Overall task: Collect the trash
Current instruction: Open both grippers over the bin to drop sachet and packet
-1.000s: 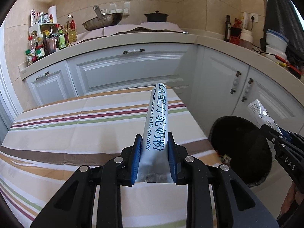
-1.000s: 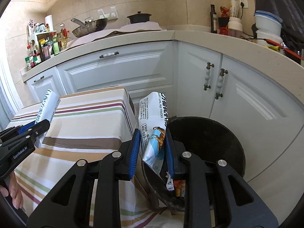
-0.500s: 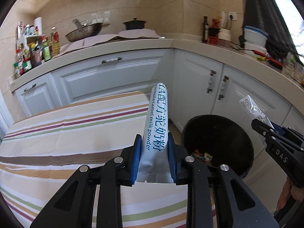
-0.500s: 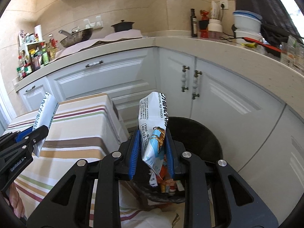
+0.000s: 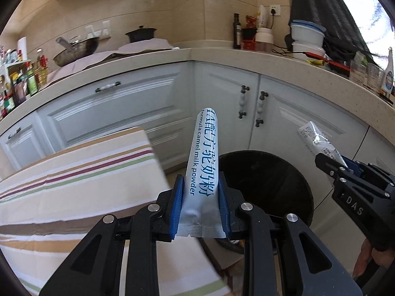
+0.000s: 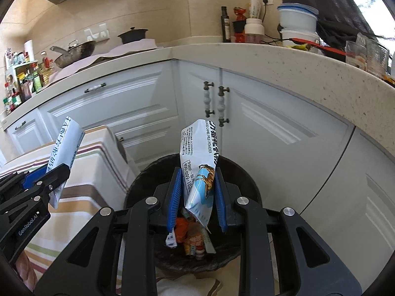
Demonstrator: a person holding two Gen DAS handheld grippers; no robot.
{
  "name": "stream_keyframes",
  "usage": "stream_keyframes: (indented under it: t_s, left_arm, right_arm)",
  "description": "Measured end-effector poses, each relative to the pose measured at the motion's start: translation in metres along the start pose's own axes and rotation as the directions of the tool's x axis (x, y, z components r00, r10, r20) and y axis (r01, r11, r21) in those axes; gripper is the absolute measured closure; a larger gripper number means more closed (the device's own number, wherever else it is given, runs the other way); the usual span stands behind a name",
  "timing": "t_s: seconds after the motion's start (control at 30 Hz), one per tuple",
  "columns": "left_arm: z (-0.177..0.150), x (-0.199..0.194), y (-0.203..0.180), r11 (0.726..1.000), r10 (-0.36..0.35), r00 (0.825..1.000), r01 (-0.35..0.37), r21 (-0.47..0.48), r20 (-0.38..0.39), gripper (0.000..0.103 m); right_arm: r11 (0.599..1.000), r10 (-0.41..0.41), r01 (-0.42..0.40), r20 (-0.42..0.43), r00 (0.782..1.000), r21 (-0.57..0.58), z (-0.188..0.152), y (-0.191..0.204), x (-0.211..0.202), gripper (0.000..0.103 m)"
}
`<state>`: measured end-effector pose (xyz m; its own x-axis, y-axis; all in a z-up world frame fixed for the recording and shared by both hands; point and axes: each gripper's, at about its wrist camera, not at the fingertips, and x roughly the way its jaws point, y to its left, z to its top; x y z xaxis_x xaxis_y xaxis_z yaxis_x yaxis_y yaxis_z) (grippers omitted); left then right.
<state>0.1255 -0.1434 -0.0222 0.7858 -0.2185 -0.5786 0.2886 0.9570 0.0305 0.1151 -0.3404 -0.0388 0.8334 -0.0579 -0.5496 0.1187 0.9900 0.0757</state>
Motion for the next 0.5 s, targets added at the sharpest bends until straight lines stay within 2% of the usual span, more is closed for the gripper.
stream_keyframes:
  t_s: [0.13, 0.2, 0.23, 0.27, 0.3, 0.5]
  left_arm:
    - [0.004, 0.017, -0.015, 1.000, -0.015, 1.000, 0.015, 0.021, 0.004, 0.071]
    - [0.003, 0.026, -0.021, 0.999, -0.010, 1.000, 0.010, 0.031, -0.001, 0.059]
    - [0.004, 0.030, -0.024, 0.999, -0.011, 1.000, 0.011, 0.038, -0.004, 0.056]
    - [0.004, 0.034, -0.026, 0.999, -0.007, 1.000, 0.008, 0.043, -0.005, 0.049]
    - [0.005, 0.036, -0.028, 0.999, -0.008, 1.000, 0.008, 0.045, -0.003, 0.043]
    - [0.005, 0.038, -0.029, 0.999, -0.012, 1.000, 0.012, 0.036, -0.002, 0.037]
  right_arm:
    - [1.000, -0.005, 0.005, 0.006, 1.000, 0.010, 0.002, -0.008, 0.015, 0.076]
    - [0.999, -0.015, 0.015, 0.007, 1.000, 0.029, 0.003, -0.014, 0.023, 0.068]
    - [0.999, -0.015, 0.015, 0.010, 1.000, 0.037, 0.003, -0.016, 0.025, 0.059]
    - [0.999, -0.016, 0.015, 0.011, 1.000, 0.040, 0.004, -0.017, 0.027, 0.055]
    - [0.999, -0.019, 0.019, 0.009, 1.000, 0.038, 0.004, -0.018, 0.028, 0.055]
    - [0.999, -0.040, 0.039, 0.023, 0.999, 0.033, 0.005, -0.020, 0.023, 0.055]
